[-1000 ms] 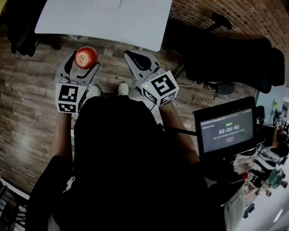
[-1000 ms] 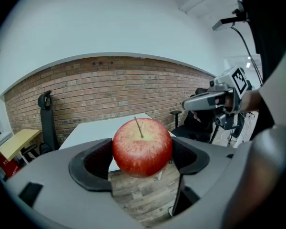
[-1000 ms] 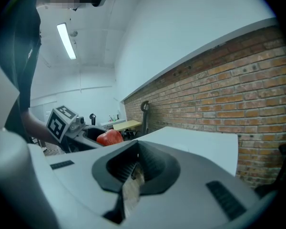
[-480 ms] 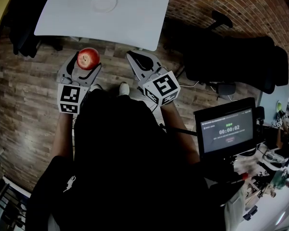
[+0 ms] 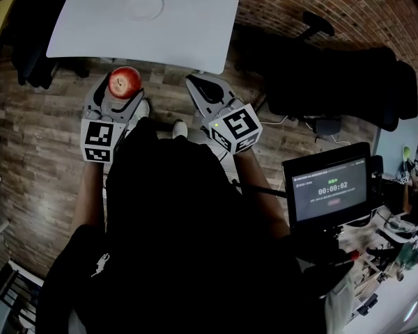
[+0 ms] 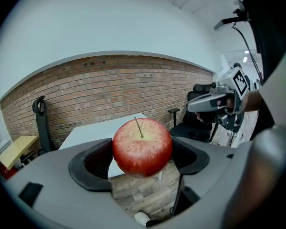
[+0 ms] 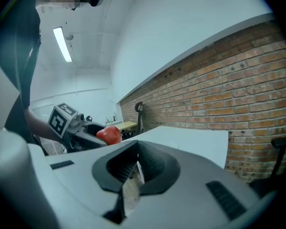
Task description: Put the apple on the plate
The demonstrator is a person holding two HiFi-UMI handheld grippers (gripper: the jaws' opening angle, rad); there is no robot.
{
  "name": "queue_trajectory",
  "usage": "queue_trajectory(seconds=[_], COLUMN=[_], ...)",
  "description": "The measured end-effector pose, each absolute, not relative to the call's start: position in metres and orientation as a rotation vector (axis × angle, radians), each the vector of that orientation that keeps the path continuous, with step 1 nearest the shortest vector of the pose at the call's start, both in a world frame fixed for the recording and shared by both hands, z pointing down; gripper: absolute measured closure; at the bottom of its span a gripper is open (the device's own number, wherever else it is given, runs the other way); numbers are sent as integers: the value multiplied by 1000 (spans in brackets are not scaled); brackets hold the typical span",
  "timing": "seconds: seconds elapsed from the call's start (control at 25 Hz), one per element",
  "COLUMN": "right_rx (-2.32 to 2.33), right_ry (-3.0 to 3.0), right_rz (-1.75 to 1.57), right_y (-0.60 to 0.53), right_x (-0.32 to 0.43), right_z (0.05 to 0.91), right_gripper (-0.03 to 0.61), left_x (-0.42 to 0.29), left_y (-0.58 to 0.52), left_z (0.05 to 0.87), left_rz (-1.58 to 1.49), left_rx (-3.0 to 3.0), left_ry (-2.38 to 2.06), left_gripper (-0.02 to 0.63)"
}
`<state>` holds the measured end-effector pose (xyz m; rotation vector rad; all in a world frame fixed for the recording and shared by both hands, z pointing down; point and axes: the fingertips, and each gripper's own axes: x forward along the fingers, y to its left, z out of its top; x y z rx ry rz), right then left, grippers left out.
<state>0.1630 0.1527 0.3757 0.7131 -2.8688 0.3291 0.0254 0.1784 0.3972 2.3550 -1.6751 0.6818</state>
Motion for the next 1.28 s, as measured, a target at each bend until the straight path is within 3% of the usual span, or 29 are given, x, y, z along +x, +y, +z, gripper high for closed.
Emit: queue_trajectory(seconds=[0.56, 1.28], right_rx=[810, 1048], right_ry=[-2850, -2721], right_rz=[300, 372], right_y=[124, 23], right_x=[147, 27], right_z=[366, 372], right_gripper=[575, 575], left_x=[1, -103], left_y=[141, 6], left_z=[387, 407], left_rz=[679, 662], left_rx=[2428, 2586], left_ry=[-1633, -1334], left_gripper=[225, 225])
